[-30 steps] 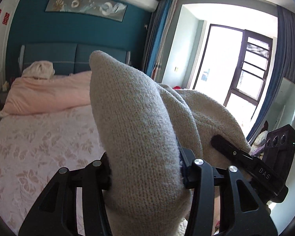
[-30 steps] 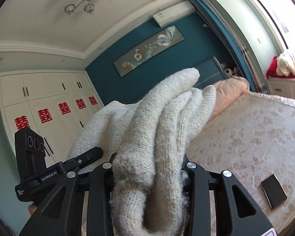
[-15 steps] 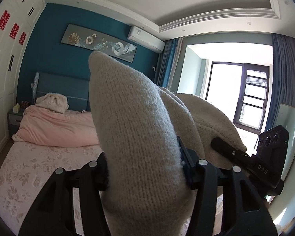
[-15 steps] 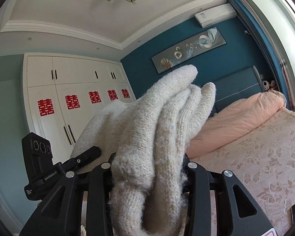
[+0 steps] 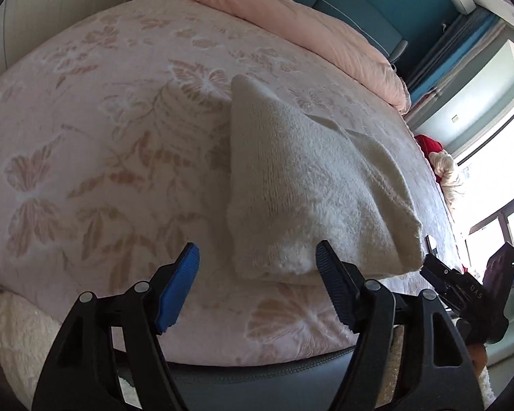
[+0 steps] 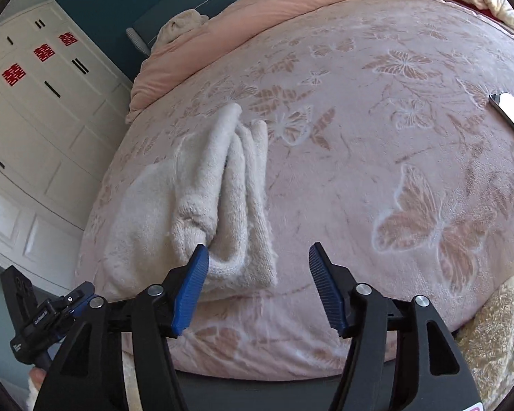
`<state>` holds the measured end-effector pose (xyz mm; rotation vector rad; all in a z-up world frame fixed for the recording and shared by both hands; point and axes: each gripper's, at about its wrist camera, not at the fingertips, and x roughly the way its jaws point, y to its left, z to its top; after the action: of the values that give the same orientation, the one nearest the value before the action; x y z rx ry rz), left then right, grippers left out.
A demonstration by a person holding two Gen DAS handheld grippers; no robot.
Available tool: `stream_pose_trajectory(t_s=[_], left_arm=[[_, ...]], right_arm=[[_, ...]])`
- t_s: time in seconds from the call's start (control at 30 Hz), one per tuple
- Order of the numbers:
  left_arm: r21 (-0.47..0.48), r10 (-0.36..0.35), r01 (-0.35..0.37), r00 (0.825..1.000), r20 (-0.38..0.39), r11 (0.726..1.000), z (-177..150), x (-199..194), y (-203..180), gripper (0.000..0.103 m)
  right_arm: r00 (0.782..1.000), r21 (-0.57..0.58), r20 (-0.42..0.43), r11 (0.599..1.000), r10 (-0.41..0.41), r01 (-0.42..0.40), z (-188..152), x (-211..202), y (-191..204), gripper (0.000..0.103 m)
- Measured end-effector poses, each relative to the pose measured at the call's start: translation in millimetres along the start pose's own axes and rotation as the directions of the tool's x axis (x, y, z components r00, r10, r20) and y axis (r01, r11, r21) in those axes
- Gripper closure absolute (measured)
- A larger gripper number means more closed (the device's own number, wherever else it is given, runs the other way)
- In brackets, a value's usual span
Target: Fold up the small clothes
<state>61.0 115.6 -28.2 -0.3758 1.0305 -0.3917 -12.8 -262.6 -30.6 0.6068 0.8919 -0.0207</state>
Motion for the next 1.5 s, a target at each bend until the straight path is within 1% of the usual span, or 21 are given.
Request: stream_pose_trajectory(t_s=[0.07, 0.13, 0.27, 0.37, 0.4, 0.47, 0.53, 0.63, 0.7, 0.77, 0.83, 0.87, 0.9, 0.93, 1.0, 1.1, 1.17, 1.2, 1.27, 1.37, 1.5], left_arm=[[-0.037, -0.028, 0.028, 1.000, 0.005, 0.999, 2.1, 5.2, 3.4, 0.022], [-0.036, -0.025, 0.026, 1.000, 0.016, 0.999, 11.2, 12.5, -3.5, 0.020], [-0.034, -0.013, 0.015, 0.999, 0.037, 0.999, 25.5, 33.5, -10.8, 0.010], [-0.090, -0.015, 0.011, 0.999, -0.034, 0.996, 32.9, 66.3, -2.3, 0.011], [-0.105, -0.014, 0.008, 0.998, -0.054, 0.994, 34.2, 75.7, 0.9, 0.012], [-0.113, -0.021, 0.012, 0.997, -0.076, 0.994, 37.8, 85.0, 1.6, 0.033], [-0.078, -0.017, 0.014, 0.999, -0.033, 0.997, 46.6, 73.6, -8.6, 0.051], [-0.007, -0.051, 0.051, 0.996, 0.074, 0.999, 62.2, 40.7, -28.8, 0.055], [-0.005, -0.078, 0.080, 0.990, 0.121, 0.997, 71.0, 25.9, -32.4, 0.055], [-0.018, -0.085, 0.088, 0.991, 0.106, 0.996, 72.6, 30.9, -29.0, 0.053], [0.014, 0.005, -0.006, 0.999, 0.050, 1.000, 65.4, 57.4, -26.8, 0.051], [0.036, 0.076, -0.076, 0.997, 0.006, 0.996, 58.2, 72.7, -24.8, 0.052], [0.059, 0.142, -0.140, 0.989, -0.031, 0.988, 50.4, 83.1, -23.8, 0.051], [0.068, 0.122, -0.121, 0.992, -0.017, 0.990, 43.8, 79.7, -22.5, 0.050], [0.081, 0.170, -0.173, 0.984, 0.051, 0.982, 37.5, 58.9, -26.6, 0.048], [0.162, 0.234, -0.250, 0.966, 0.109, 0.955, 32.7, 34.7, -42.8, 0.045], [0.205, 0.277, -0.293, 0.955, 0.106, 0.934, 29.0, 34.8, -52.4, 0.041], [0.223, 0.308, -0.318, 0.948, 0.079, 0.921, 27.2, 42.0, -55.1, 0.041], [0.233, 0.359, -0.354, 0.933, 0.021, 0.906, 22.1, 61.3, -53.5, 0.040], [0.209, 0.383, -0.372, 0.924, -0.012, 0.904, 15.9, 72.5, -49.7, 0.039], [0.237, 0.393, -0.386, 0.919, 0.019, 0.892, 13.6, 54.2, -64.5, 0.041]], right_arm=[[1.000, 0.008, -0.005, 1.000, 0.009, -0.009, 9.1, 10.0, 6.1, 0.032], [0.999, -0.007, -0.029, 1.000, 0.016, -0.016, 15.3, 26.7, 14.0, 0.018], [0.991, 0.001, -0.135, 1.000, 0.004, -0.004, 20.0, 75.4, 21.3, 0.017], [0.980, 0.065, -0.194, 0.998, 0.033, -0.021, 18.5, 107.9, 15.8, 0.022], [0.979, 0.059, -0.191, 0.997, 0.064, -0.053, 21.2, 110.2, 20.2, 0.052], [0.987, -0.011, -0.157, 0.999, 0.040, -0.042, 33.4, 99.2, 41.7, 0.065], [0.995, -0.117, -0.064, 0.989, 0.080, -0.087, 48.7, 69.1, 71.6, 0.069], [0.991, -0.198, 0.049, 0.974, 0.124, -0.112, 66.5, 30.8, 94.8, 0.069], [0.990, -0.185, 0.052, 0.976, 0.129, -0.117, 68.2, 31.4, 86.1, 0.067], [0.998, -0.182, -0.033, 0.982, 0.048, -0.053, 62.5, 67.0, 65.1, 0.059], [0.972, -0.160, -0.194, 0.982, -0.133, 0.102, 48.3, 111.1, 35.8, 0.053], [0.976, -0.106, -0.199, 0.992, -0.089, 0.069, 43.5, 108.4, 26.2, 0.053], [0.989, -0.068, -0.142, 0.997, -0.047, 0.038, 44.2, 92.2, 25.0, 0.053], [0.994, -0.088, -0.089, 0.995, -0.062, 0.054, 43.7, 73.9, 31.8, 0.052], [0.996, -0.171, 0.014, 0.982, -0.084, 0.085, 41.1, 39.0, 53.6, 0.051], [0.998, -0.267, 0.036, 0.961, -0.058, 0.065, 34.0, 21.3, 80.0, 0.069], [0.992, -0.329, -0.016, 0.938, -0.124, 0.112, 25.9, 42.7, 83.4, 0.086], [0.981, -0.347, -0.052, 0.925, -0.185, 0.156, 19.6, 61.0, 78.1, 0.101], [0.970, -0.313, -0.129, 0.937, -0.205, 0.157, 10.5, 88.5, 59.8, 0.103], [0.976, -0.295, -0.094, 0.941, -0.198, 0.163, 16.8, 65.7, 70.3, 0.103], [0.982, -0.302, -0.030, 0.939, -0.184, 0.167, 15.0, 25.1, 85.6, 0.103]])
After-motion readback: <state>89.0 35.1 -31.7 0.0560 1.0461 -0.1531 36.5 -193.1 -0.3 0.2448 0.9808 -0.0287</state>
